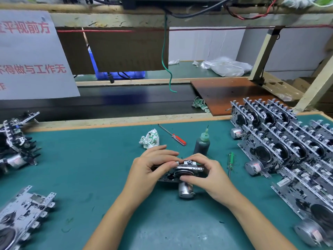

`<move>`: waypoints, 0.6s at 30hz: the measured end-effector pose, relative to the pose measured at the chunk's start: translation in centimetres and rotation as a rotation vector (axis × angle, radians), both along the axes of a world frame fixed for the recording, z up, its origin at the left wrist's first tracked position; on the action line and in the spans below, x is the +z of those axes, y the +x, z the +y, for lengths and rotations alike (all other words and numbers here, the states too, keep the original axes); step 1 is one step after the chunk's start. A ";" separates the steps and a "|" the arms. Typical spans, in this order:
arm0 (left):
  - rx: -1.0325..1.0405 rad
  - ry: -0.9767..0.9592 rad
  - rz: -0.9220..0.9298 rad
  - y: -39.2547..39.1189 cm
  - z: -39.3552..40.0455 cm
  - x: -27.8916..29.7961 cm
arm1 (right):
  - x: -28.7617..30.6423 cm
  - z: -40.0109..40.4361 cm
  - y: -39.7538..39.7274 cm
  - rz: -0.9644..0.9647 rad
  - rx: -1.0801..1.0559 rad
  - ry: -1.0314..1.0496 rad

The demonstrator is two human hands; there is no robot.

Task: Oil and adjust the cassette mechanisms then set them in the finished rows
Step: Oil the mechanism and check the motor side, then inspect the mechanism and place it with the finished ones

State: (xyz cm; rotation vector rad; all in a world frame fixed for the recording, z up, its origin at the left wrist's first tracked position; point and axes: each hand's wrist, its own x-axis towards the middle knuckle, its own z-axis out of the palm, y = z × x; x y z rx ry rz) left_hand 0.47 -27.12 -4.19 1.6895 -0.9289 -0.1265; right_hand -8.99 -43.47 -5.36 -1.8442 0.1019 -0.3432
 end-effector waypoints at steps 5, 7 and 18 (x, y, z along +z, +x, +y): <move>0.090 -0.103 -0.077 -0.4 -0.2 -0.6 | 0.0 0.1 -1.1 -0.021 -0.162 -0.411; 0.135 -0.154 -0.114 -0.6 -0.3 -0.7 | 0.0 -0.6 -1.8 -0.112 -0.282 -0.633; 0.157 -0.170 -0.102 -1.1 -0.5 -0.5 | -0.1 -1.4 -2.3 -0.130 -0.283 -0.910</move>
